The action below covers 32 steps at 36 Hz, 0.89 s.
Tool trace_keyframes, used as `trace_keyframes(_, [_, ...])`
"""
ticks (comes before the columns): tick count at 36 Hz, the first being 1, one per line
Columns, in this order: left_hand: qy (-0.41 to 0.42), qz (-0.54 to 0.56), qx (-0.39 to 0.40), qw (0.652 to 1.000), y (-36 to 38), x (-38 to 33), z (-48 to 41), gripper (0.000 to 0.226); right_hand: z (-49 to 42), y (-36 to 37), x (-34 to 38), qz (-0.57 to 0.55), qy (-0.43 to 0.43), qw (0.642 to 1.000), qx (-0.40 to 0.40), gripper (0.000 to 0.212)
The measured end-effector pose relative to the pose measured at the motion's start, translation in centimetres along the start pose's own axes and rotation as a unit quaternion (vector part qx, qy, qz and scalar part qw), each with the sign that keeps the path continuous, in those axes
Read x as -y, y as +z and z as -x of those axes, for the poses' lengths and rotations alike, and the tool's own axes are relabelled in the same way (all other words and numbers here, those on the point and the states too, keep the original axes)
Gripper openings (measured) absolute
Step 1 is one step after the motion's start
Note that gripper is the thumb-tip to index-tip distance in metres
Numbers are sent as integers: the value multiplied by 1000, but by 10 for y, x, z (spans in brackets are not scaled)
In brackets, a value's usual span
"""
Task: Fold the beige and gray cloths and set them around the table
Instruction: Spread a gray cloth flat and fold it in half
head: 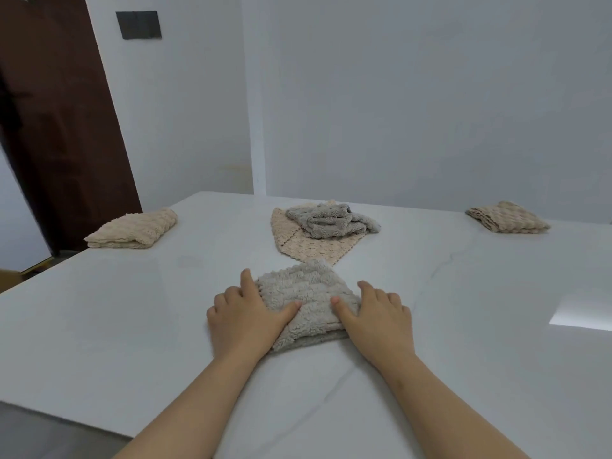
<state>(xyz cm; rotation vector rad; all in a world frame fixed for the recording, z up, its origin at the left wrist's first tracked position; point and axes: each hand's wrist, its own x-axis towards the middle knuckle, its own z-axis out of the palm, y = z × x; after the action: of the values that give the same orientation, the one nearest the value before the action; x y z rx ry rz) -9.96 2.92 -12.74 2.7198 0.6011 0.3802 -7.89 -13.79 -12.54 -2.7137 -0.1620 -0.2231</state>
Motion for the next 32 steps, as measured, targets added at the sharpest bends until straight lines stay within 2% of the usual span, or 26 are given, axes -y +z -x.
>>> trace_keyframes(2, [-13,-15,-5,1000,0,0,3,98,2,2,-1,38,6,999,7,57])
trace_keyframes(4, [-2,-6,1,1000,2,1,3,90,2,3,-1,31,2,999,10,52])
trace_keyframes(9, [45,141,29,989,3,6,3,73,3,-1,-3,-52,-19,998,8,32])
trace_keyframes(13, [66,313,8,947,0,4,8,66,4,-2,-4,-202,-48,978,22,22])
trace_keyframes(18, [63,437,24,897,-3,-11,0,57,-2,-6,-7,-406,-11,913,14,16])
trace_keyframes(22, [63,475,61,876,-8,-37,-32,52,-27,-12,-10,-488,25,873,8,13])
trace_keyframes(28, [67,485,112,865,-11,-91,-107,47,-104,-32,-19,-500,55,863,-57,13])
trace_keyframes(32, [67,488,131,860,-5,-125,-155,37,-162,-47,-26,-511,84,852,-74,14])
